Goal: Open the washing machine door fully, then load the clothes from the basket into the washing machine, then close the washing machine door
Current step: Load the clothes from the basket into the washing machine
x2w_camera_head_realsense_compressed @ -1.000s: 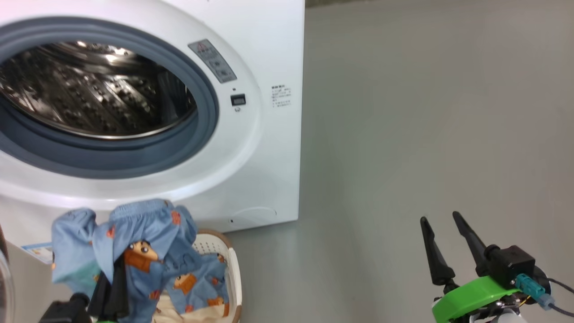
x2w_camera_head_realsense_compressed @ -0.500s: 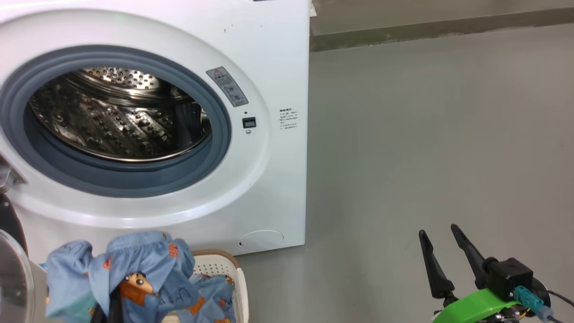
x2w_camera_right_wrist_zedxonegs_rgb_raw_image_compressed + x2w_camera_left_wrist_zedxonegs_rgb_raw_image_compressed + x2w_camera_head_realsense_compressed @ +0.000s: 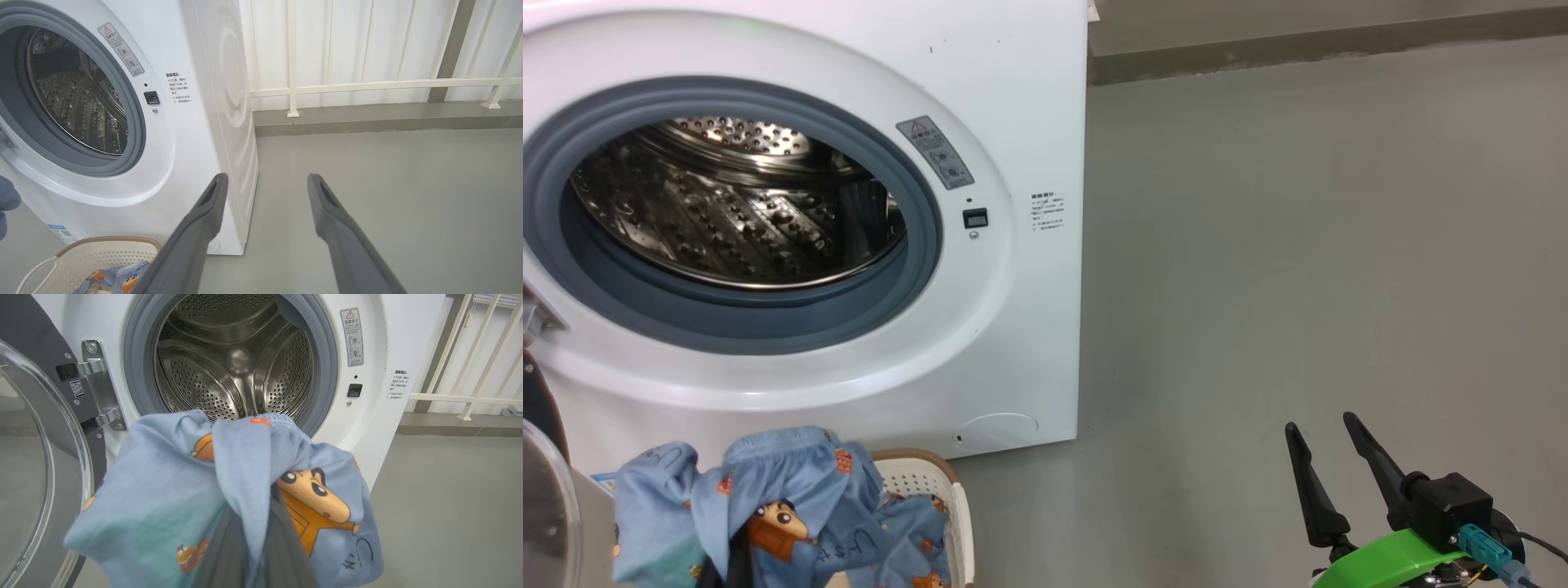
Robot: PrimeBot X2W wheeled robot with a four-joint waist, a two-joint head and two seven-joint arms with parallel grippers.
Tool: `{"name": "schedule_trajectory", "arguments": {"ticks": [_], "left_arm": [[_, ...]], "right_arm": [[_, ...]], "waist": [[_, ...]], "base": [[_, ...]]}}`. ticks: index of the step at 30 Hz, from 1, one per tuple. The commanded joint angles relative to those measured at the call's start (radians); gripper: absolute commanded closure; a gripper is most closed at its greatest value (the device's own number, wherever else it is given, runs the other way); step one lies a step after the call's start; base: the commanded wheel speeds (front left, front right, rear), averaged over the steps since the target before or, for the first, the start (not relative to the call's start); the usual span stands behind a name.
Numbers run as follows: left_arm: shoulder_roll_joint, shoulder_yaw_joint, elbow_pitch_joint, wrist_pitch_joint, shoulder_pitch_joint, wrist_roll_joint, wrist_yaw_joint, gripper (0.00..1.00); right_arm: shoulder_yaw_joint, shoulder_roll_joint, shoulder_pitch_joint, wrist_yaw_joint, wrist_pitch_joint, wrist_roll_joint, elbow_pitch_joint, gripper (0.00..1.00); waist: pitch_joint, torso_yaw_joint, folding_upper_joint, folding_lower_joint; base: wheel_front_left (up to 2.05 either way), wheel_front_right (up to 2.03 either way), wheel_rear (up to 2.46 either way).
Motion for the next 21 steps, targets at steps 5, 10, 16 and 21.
{"name": "schedule_trajectory", "arguments": {"ticks": [5,10,16,21], "left_arm": [[0.005,0.014,-0.013,-0.009,-0.087,-0.016,-0.003,1.00],[0.005,0.010,0.005,-0.009,-0.163,-0.014,-0.010,1.00],[0.016,0.022,0.044,-0.009,-0.323,0.024,-0.033,1.00],[0.046,0.037,0.094,-0.009,-0.467,0.047,-0.051,1.00]], "right_arm": [[0.024,-0.002,-0.014,0.006,-0.012,0.002,-0.020,0.00],[0.029,0.002,-0.025,0.006,-0.012,-0.001,-0.029,0.00],[0.039,0.006,-0.061,0.006,-0.012,0.003,-0.038,0.00],[0.053,0.009,-0.100,0.006,-0.012,-0.004,-0.045,0.00]], "waist": [[0.032,-0.004,0.0000,0.0000],[0.083,-0.004,0.0000,0.0000],[0.185,-0.016,0.0000,0.0000],[0.276,-0.035,0.0000,0.0000]], "base": [[0.00,0.00,0.00],[0.00,0.00,0.00],[0.00,0.00,0.00],[0.00,0.00,0.00]]}}
